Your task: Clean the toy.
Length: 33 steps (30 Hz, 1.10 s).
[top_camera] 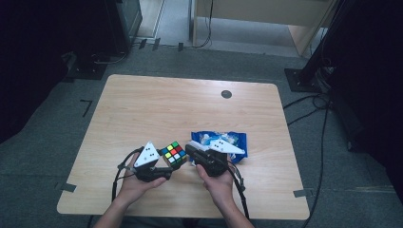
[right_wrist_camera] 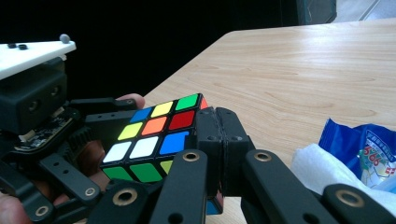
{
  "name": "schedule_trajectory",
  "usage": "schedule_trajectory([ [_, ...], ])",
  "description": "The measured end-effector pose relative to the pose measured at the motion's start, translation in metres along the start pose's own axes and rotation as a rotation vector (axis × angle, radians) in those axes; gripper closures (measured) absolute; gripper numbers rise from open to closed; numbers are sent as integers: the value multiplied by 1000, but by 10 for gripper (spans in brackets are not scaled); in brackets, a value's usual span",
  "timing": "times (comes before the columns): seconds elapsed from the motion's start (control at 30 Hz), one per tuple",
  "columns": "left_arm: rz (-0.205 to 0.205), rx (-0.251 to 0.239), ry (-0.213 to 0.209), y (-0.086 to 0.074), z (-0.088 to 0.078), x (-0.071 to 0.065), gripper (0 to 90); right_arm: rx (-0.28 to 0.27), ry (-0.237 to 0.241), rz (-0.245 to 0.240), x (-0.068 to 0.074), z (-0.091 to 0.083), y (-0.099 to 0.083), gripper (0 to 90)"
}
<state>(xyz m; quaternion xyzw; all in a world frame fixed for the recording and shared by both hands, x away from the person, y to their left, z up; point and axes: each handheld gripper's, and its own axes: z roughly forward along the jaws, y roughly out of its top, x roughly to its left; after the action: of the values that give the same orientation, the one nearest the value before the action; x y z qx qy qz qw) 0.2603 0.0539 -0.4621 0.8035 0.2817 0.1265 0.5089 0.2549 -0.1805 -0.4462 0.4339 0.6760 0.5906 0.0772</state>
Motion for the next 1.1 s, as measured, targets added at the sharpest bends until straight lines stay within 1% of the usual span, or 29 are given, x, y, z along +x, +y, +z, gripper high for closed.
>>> schedule_trajectory([
  [0.1, 6, 8, 3, -1, 2, -1, 339, -4, 20, -12, 3, 0, 0, 897],
  [0.2, 14, 13, -2, -2, 2, -2, 339, -3, 14, -32, 6, 0, 1, 900],
  [0.4, 21, 12, 0, -2, 3, -3, 339, -4, 22, -40, 7, -1, 2, 900],
  [0.43, 23, 8, 1, -2, 3, -3, 340, -3, 23, -41, 7, -1, 2, 882],
  [0.47, 22, 4, 6, -2, 3, -3, 340, -3, 15, -43, 6, -2, 2, 840],
  [0.5, 23, -1, 12, -2, 2, -3, 340, -14, 9, -28, 5, -3, 3, 742],
  [0.53, 18, -8, 18, -1, 2, -3, 340, -24, 5, 3, 3, -4, 5, 645],
  [0.57, 18, -15, 26, -1, 1, -2, 340, -29, 4, 38, 0, -5, 5, 625],
  [0.6, 18, -18, 33, -2, 1, -2, 340, -38, 14, 96, -4, -6, 6, 603],
  [0.63, 22, -18, 41, -2, 1, -2, 340, -43, 26, 134, -8, -7, 6, 585],
  [0.67, 22, -18, 46, -2, 1, -2, 340, -46, 37, 169, -10, -7, 5, 565],
  [0.7, 24, -18, 49, -3, 2, -2, 340, -47, 50, 192, -12, -6, 4, 545],
  [0.73, 23, -16, 49, -3, 2, -2, 340, -40, 70, 237, -14, -5, 3, 508],
  [0.77, 24, -15, 50, -3, 3, -3, 340, -38, 85, 263, -15, -3, 2, 471],
  [0.83, 33, -22, 58, -3, 3, -4, 340, -27, 118, 324, -16, 1, -1, 436],
  [0.87, 33, -26, 59, -3, 3, -5, 340, -22, 123, 351, -17, 2, -3, 422],
  [0.9, 34, -34, 58, -3, 2, -5, 340, -14, 124, 370, -17, 3, -4, 405],
  [0.93, 42, -39, 60, -3, 2, -6, 340, -2, 133, 400, -18, 5, -6, 384],
  [0.97, 44, -40, 62, -2, 2, -6, 340, 4, 149, 420, -19, 7, -7, 378],
  [1.1, 56, -47, 71, -3, 2, -8, 339, 38, 182, 458, -20, 13, -10, 346],
])
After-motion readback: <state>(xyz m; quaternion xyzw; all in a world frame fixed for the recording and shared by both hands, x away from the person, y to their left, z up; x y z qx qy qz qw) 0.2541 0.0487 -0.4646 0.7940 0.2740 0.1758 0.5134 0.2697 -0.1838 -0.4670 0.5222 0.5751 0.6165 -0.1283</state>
